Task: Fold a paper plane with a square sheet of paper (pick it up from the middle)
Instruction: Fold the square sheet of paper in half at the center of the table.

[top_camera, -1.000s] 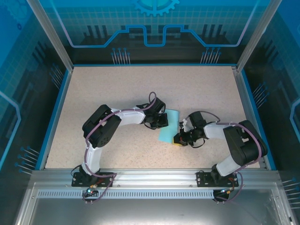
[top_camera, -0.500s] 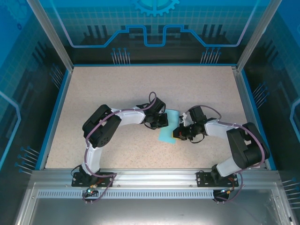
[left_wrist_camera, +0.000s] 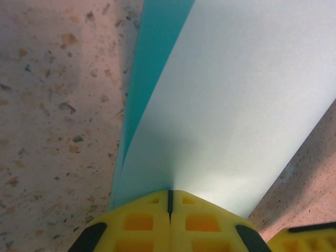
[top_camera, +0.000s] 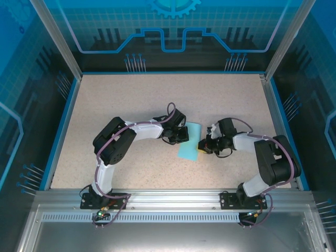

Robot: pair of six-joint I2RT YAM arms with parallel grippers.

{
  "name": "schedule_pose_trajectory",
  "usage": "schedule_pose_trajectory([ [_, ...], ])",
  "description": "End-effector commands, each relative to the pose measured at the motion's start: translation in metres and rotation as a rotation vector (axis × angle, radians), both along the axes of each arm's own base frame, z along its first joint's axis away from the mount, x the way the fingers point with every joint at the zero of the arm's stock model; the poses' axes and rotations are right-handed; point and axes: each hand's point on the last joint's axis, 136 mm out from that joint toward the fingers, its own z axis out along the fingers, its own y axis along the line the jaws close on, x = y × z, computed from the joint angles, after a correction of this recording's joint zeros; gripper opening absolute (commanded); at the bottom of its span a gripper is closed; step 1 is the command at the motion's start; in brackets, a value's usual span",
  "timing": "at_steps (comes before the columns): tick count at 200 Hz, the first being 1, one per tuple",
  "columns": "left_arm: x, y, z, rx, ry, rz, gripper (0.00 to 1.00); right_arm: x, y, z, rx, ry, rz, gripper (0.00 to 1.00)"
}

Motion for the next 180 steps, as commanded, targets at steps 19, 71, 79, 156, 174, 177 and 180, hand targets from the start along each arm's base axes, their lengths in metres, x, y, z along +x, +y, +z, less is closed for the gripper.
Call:
schedule_pose_trajectory([
  [19, -0.029, 0.025, -0.055, 0.161, 0.122, -0.018, 0.00, 0.036, -0.001, 0.014, 0.068, -0.058, -0.047, 0.00],
  [71, -0.034, 0.028, -0.060, 0.162, 0.135, -0.014, 0.00, 0.028, -0.015, -0.030, -0.058, 0.029, -0.047, 0.00],
  [79, -0.033, 0.030, -0.060, 0.168, 0.134, -0.012, 0.00, 0.025, -0.016, -0.036, -0.071, 0.040, -0.047, 0.00],
  [156, -0.037, 0.033, -0.063, 0.177, 0.144, -0.011, 0.00, 0.049, -0.008, 0.017, -0.013, -0.094, -0.025, 0.00],
  [174, -0.037, 0.033, -0.062, 0.177, 0.142, -0.012, 0.00, 0.055, -0.006, 0.015, -0.009, -0.087, -0.016, 0.00],
  [177, -0.037, 0.034, -0.062, 0.178, 0.142, -0.011, 0.00, 0.055, -0.007, 0.013, -0.011, -0.081, -0.018, 0.00],
  [180, -0.037, 0.033, -0.062, 0.177, 0.141, -0.011, 0.00, 0.056, -0.007, 0.011, -0.015, -0.077, -0.017, 0.00],
])
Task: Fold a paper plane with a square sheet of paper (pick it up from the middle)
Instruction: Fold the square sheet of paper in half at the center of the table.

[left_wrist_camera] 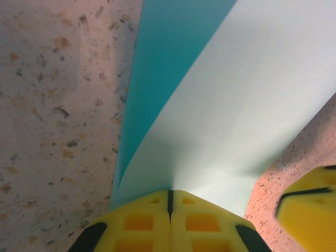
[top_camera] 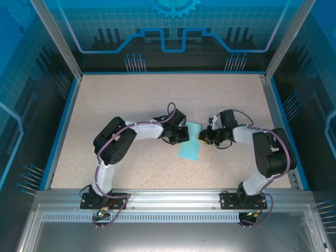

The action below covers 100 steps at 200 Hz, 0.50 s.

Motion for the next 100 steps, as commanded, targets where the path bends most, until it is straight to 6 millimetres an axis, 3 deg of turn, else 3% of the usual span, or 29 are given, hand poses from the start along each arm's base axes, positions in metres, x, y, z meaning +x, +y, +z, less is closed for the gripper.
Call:
schedule_pose_trajectory([
  [1, -0.037, 0.035, -0.061, 0.183, 0.141, -0.010, 0.00, 0.009, -0.001, 0.002, -0.001, -0.004, 0.014, 0.00],
  [75, -0.038, 0.036, -0.063, 0.198, 0.145, -0.021, 0.00, 0.005, -0.019, -0.047, -0.121, 0.101, -0.015, 0.00],
  [100, -0.039, 0.037, -0.063, 0.204, 0.144, -0.025, 0.00, 0.011, -0.010, -0.032, -0.037, 0.085, 0.004, 0.00],
])
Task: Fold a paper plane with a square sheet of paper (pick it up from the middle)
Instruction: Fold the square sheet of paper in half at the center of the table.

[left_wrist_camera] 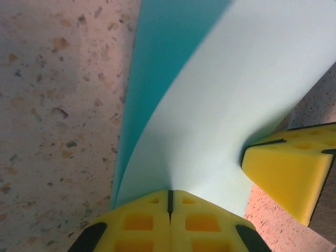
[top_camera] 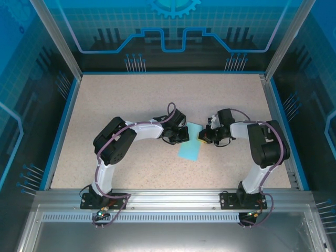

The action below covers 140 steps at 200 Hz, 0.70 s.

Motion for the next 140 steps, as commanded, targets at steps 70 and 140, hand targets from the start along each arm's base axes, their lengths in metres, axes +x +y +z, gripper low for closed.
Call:
schedule_pose_trajectory([
  [70, -0.039, 0.037, -0.065, 0.206, 0.146, -0.023, 0.00, 0.031, -0.007, 0.022, -0.005, -0.050, 0.009, 0.00],
  [140, -0.041, 0.040, -0.066, 0.210, 0.149, -0.024, 0.00, 0.027, -0.018, -0.013, -0.067, 0.039, -0.015, 0.00],
])
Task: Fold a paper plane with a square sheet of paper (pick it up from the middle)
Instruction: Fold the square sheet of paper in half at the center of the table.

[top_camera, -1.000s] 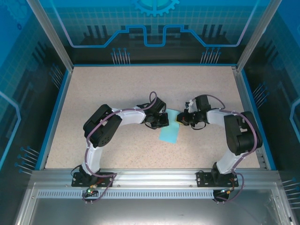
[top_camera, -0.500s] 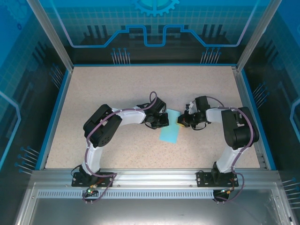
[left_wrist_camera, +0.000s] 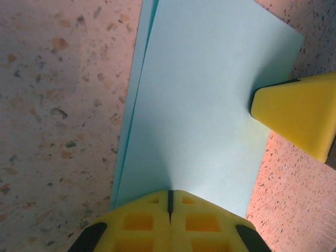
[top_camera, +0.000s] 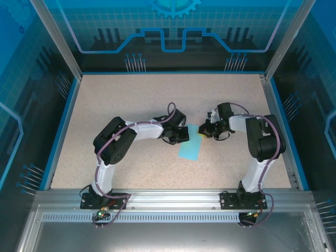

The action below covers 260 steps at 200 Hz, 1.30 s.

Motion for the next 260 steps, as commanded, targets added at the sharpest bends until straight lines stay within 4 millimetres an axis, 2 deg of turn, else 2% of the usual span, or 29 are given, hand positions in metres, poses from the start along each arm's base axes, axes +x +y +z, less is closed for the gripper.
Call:
schedule_pose_trajectory([
  [1, -0.041, 0.040, -0.066, 0.209, 0.151, -0.022, 0.00, -0.004, -0.012, -0.013, -0.045, 0.048, -0.021, 0.00],
  [58, -0.042, 0.040, -0.067, 0.209, 0.152, -0.023, 0.00, 0.022, -0.011, 0.029, 0.073, -0.033, -0.043, 0.00],
  [81, -0.042, 0.040, -0.066, 0.208, 0.151, -0.023, 0.00, 0.025, -0.016, 0.021, 0.046, -0.011, -0.051, 0.00],
  [126, -0.042, 0.041, -0.066, 0.211, 0.147, -0.023, 0.00, 0.012, -0.019, -0.020, 0.005, 0.104, -0.058, 0.00],
  [155, -0.043, 0.042, -0.066, 0.213, 0.150, -0.023, 0.00, 0.009, -0.019, -0.016, -0.055, 0.106, -0.058, 0.00],
  [191, -0.043, 0.042, -0.064, 0.211, 0.147, -0.022, 0.00, 0.027, -0.014, 0.018, 0.017, 0.040, -0.068, 0.00],
  [208, -0.043, 0.041, -0.064, 0.209, 0.146, -0.023, 0.00, 0.034, -0.017, 0.025, 0.024, 0.024, -0.081, 0.00],
  [260, -0.043, 0.039, -0.064, 0.199, 0.148, -0.024, 0.00, 0.027, -0.013, -0.003, 0.010, 0.092, -0.080, 0.00],
])
